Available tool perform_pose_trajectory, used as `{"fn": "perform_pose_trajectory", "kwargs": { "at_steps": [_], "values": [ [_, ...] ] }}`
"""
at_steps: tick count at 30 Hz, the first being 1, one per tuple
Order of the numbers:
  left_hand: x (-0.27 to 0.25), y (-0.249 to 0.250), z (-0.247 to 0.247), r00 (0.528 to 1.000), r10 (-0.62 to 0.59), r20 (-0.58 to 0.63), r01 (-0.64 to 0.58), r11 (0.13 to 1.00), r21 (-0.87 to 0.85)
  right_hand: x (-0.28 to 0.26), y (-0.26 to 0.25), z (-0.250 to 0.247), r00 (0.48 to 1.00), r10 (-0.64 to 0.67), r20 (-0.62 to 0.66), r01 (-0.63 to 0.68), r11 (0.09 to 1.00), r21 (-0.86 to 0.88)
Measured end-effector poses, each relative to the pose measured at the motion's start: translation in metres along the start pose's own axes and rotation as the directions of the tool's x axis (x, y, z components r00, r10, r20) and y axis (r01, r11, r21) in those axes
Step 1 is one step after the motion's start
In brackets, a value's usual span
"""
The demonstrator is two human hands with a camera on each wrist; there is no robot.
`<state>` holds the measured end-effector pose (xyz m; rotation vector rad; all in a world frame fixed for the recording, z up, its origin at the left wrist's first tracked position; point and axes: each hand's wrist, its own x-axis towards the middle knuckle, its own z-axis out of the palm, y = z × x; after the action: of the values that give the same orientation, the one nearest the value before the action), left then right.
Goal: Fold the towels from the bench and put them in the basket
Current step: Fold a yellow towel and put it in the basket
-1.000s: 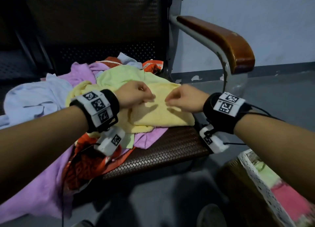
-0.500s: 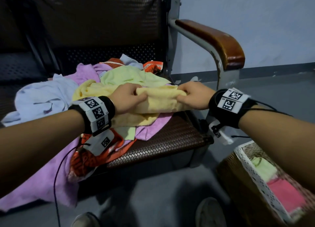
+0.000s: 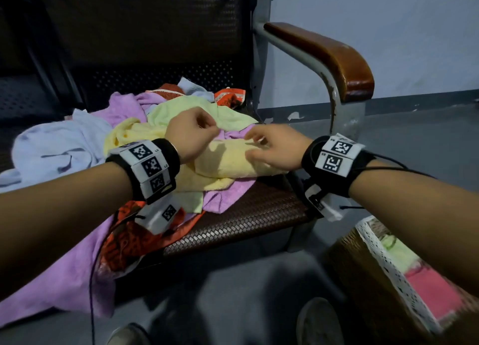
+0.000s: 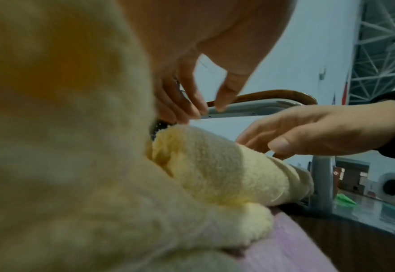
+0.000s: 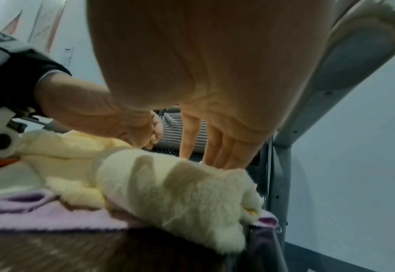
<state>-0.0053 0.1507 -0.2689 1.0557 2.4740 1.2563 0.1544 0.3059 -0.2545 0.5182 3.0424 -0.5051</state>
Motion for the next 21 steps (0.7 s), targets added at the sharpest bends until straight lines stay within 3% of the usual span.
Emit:
{"fn": "perform_pose_trajectory", "kwargs": {
  "at_steps": [1, 3, 5, 9, 13, 17, 21],
  "values": [
    [-0.003, 0.001, 0.0, 0.993, 0.028, 0.116, -0.032, 0.999, 0.035, 0.0, 0.0, 0.005, 0.996, 0.01, 0.084, -0.006, 0.999, -0.045],
    [-0.01, -0.001, 0.003, 0.931, 0.029, 0.365, -0.111, 0.973, 0.204, 0.0, 0.001, 0.013, 0.989, 0.021, 0.148, -0.003, 0.993, -0.121],
    [-0.015, -0.007, 0.01, 0.888, 0.002, 0.461, -0.193, 0.909, 0.369, 0.001, 0.001, 0.019, 0.992, 0.009, 0.13, 0.011, 0.987, -0.158],
    [-0.011, -0.006, 0.012, 0.943, 0.074, 0.325, -0.204, 0.9, 0.386, 0.005, -0.008, 0.021, 0.996, 0.029, 0.089, -0.01, 0.979, -0.204],
    [-0.011, 0.021, 0.002, 0.953, 0.235, 0.192, -0.277, 0.932, 0.233, 0.0, -0.015, 0.001, 0.999, 0.043, 0.016, -0.04, 0.991, -0.13],
    [-0.019, 0.075, -0.007, 0.923, 0.381, 0.05, -0.376, 0.922, -0.089, -0.032, -0.004, -0.043, 0.997, 0.054, -0.06, -0.036, 0.964, 0.265],
    [-0.027, 0.14, 0.013, 0.893, 0.443, -0.077, -0.443, 0.837, -0.321, -0.093, 0.03, -0.069, 0.955, 0.224, -0.193, -0.042, 0.747, 0.663]
  ]
}}
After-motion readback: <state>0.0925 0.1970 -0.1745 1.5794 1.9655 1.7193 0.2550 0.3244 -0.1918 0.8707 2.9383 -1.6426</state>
